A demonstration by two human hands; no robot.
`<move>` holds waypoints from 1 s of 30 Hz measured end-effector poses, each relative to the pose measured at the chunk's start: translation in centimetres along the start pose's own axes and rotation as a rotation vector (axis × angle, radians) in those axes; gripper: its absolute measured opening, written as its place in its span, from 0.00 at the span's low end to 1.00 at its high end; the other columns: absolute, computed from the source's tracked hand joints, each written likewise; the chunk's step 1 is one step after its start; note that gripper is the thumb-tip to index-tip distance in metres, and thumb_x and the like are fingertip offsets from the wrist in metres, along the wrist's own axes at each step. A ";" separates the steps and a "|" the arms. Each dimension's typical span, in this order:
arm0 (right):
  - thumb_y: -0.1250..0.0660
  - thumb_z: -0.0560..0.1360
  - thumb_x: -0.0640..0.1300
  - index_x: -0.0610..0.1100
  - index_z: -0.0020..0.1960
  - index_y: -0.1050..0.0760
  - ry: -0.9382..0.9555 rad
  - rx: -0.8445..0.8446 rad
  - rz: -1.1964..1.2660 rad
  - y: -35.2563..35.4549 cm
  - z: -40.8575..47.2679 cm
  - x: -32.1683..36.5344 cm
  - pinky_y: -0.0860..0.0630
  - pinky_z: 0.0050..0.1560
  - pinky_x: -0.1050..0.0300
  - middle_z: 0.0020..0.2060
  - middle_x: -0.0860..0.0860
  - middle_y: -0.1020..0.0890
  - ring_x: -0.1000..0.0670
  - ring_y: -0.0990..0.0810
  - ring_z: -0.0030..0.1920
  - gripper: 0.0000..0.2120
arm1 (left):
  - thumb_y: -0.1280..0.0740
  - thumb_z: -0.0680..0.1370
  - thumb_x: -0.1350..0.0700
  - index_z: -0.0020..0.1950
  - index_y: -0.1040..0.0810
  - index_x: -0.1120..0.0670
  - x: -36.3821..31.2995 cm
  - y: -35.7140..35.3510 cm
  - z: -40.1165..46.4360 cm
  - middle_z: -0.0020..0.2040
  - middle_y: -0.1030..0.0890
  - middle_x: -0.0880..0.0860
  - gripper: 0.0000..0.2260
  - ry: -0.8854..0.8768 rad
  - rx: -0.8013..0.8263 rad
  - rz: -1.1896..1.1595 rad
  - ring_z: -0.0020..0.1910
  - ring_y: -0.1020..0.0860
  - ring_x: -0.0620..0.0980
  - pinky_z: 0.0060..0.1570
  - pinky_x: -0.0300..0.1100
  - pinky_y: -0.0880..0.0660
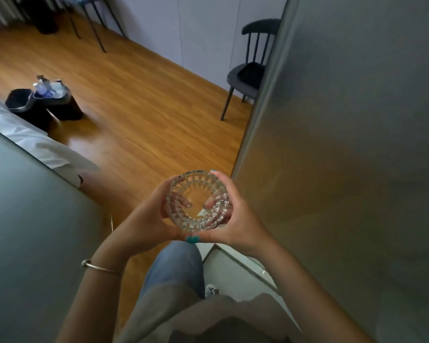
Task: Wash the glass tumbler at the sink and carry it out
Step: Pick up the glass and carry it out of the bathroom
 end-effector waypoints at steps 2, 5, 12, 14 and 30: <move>0.14 0.54 0.44 0.65 0.71 0.41 0.000 0.013 -0.002 -0.2 2.2 0.3 0.19 0.55 0.45 0.52 0.48 0.21 0.48 0.18 0.55 0.55 | 0.17 0.56 0.51 0.69 0.36 0.41 0.3 1.4 1.5 0.53 0.21 0.44 0.46 -0.002 0.004 0.008 0.52 0.18 0.50 0.47 0.41 0.19; 0.15 0.55 0.42 0.64 0.72 0.40 0.002 0.005 -0.006 -0.4 6.2 0.5 0.19 0.55 0.47 0.52 0.49 0.21 0.51 0.18 0.55 0.55 | 0.16 0.55 0.56 0.68 0.35 0.42 1.3 3.9 4.7 0.55 0.21 0.42 0.46 0.021 0.021 0.012 0.54 0.19 0.47 0.49 0.41 0.19; 0.14 0.53 0.45 0.65 0.70 0.39 0.029 -0.146 0.010 -1.1 19.9 0.0 0.20 0.56 0.45 0.54 0.51 0.22 0.49 0.19 0.57 0.54 | 0.17 0.55 0.53 0.72 0.37 0.44 5.8 12.3 17.6 0.55 0.21 0.52 0.50 0.034 0.149 0.035 0.54 0.19 0.52 0.51 0.49 0.19; 0.15 0.53 0.46 0.67 0.70 0.38 0.053 -0.215 0.027 -1.2 24.9 0.2 0.20 0.56 0.46 0.55 0.51 0.22 0.50 0.20 0.58 0.53 | 0.17 0.53 0.50 0.70 0.37 0.40 6.9 15.5 22.8 0.51 0.21 0.53 0.50 0.026 0.197 0.024 0.51 0.18 0.52 0.49 0.49 0.19; 0.14 0.51 0.49 0.65 0.71 0.38 -0.025 -0.459 0.046 7.9 47.2 1.5 0.20 0.58 0.47 0.65 0.56 0.26 0.51 0.21 0.62 0.55 | 0.19 0.59 0.66 0.73 0.40 0.51 8.1 21.5 51.0 0.49 0.23 0.51 0.49 -0.088 0.396 0.167 0.42 0.22 0.40 0.47 0.38 0.21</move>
Point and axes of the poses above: each hand's wrist, its own z-axis towards the middle knuckle, its own y-axis out of the back of the hand, x = y × z, the point moved 1 cm from there along z, towards the middle knuckle
